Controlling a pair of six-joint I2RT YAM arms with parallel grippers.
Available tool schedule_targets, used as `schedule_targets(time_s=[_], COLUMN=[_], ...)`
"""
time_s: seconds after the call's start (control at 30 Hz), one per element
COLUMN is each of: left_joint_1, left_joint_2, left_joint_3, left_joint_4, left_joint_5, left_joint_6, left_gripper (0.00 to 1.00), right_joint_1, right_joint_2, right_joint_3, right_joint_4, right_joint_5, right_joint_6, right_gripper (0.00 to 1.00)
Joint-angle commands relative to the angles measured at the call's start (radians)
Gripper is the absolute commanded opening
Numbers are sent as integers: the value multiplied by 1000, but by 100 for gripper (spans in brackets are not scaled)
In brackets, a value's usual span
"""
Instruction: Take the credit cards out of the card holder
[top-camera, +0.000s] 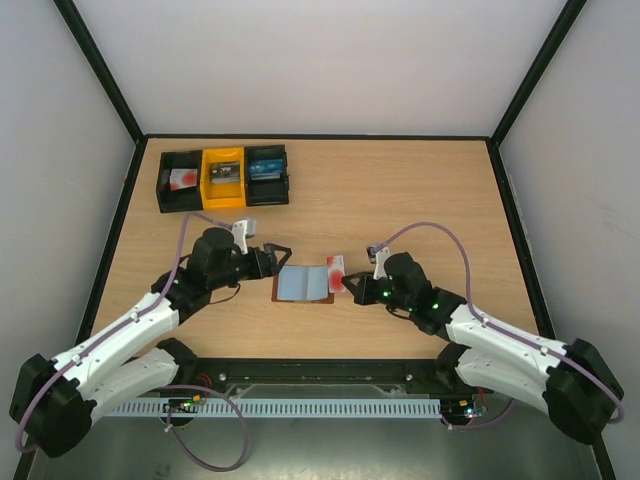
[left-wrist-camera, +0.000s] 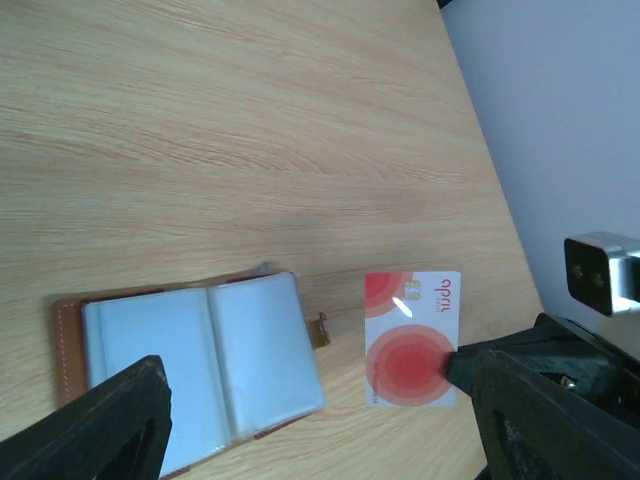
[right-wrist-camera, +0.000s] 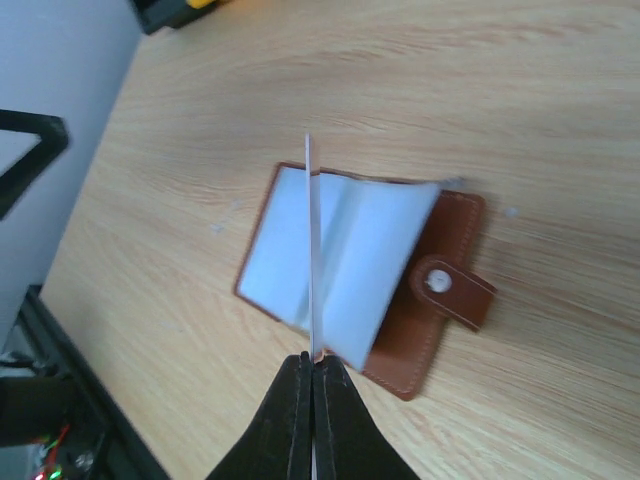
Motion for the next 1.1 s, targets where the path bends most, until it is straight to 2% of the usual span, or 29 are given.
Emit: schedule_targets(time_s=[0.0,0.2,0.43,0.57,0.8,0.93,1.07], left_joint_1=[0,1,2,2,1,2,1], left_joint_2=[-37,-61,-134,-145,-164,-169,-180], left_joint_3=[32,54,-40,-73,-94,-93,-125], left_joint_4=[-85,-89,91,135,176,187,264], left_joint_5=[34,212,463,557,636,635,649], left_joint_6=[82,181,141,133,128,120,71], left_gripper=[84,82,78,70,57,39,19], right_joint_1=[-3,-5,-3,-3,-3,-4,-3], right_joint_2=[-93,-153,-170,-179,-170,-153,-141], right_joint_3=[70,114,91,84,66,46,39], right_joint_4=[-128,-129,2,52,144,211,227], right_joint_5=[-108,-333,-613,-655,-701,-714,-718], right_joint_6=[-120,-125,-56,-18,53,93,101], right_gripper=[2,2,2,2,2,2,2])
